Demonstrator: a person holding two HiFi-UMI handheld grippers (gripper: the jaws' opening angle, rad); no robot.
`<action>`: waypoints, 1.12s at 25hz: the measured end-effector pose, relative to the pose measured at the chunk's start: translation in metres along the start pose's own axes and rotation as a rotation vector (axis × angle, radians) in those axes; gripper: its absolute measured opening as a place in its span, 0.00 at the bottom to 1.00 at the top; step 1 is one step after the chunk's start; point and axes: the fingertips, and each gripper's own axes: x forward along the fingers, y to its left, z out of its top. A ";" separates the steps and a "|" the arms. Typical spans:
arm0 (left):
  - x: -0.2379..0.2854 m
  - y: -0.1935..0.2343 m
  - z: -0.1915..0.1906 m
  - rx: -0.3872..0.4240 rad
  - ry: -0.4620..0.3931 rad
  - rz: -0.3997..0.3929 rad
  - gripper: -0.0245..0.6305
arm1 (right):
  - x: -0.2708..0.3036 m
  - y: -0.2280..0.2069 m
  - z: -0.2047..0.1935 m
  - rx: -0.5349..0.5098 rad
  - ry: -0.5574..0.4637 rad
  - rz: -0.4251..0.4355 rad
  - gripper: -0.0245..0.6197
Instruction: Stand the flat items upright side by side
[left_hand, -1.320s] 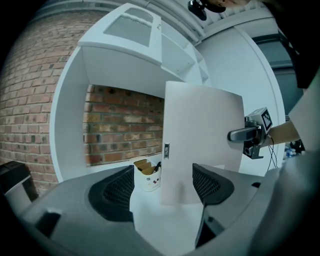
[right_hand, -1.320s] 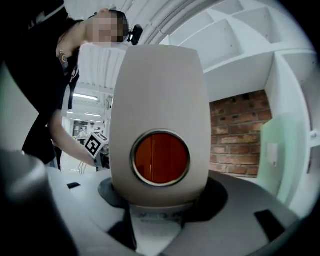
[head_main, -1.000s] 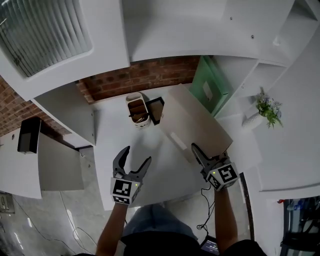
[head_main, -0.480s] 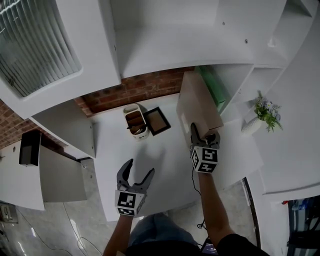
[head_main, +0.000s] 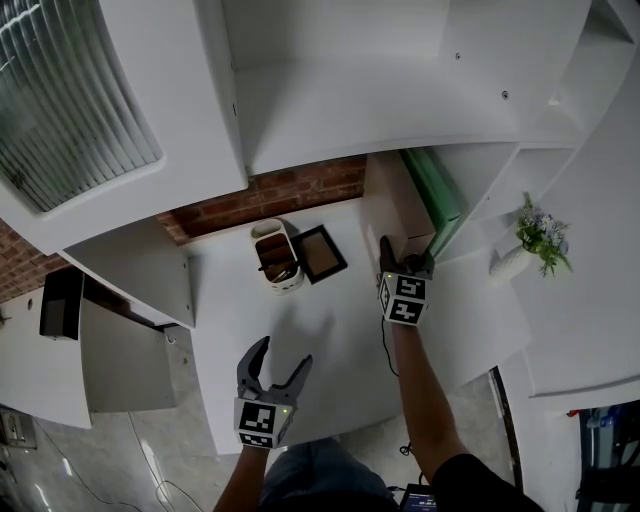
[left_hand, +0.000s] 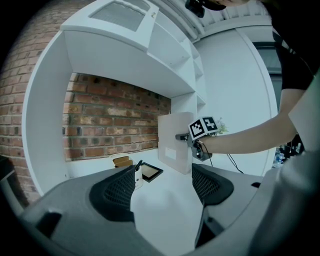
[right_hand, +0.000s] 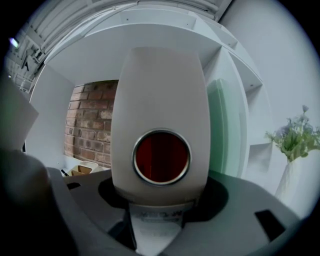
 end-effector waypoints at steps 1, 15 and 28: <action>0.000 0.000 0.001 0.002 0.002 -0.002 0.56 | 0.002 -0.001 -0.001 0.009 -0.002 -0.003 0.44; 0.002 -0.002 -0.003 -0.006 0.017 -0.012 0.56 | 0.020 -0.006 0.001 0.048 -0.024 0.002 0.48; -0.005 -0.005 0.004 -0.016 -0.008 -0.012 0.56 | -0.012 -0.003 0.012 0.072 -0.034 0.025 0.52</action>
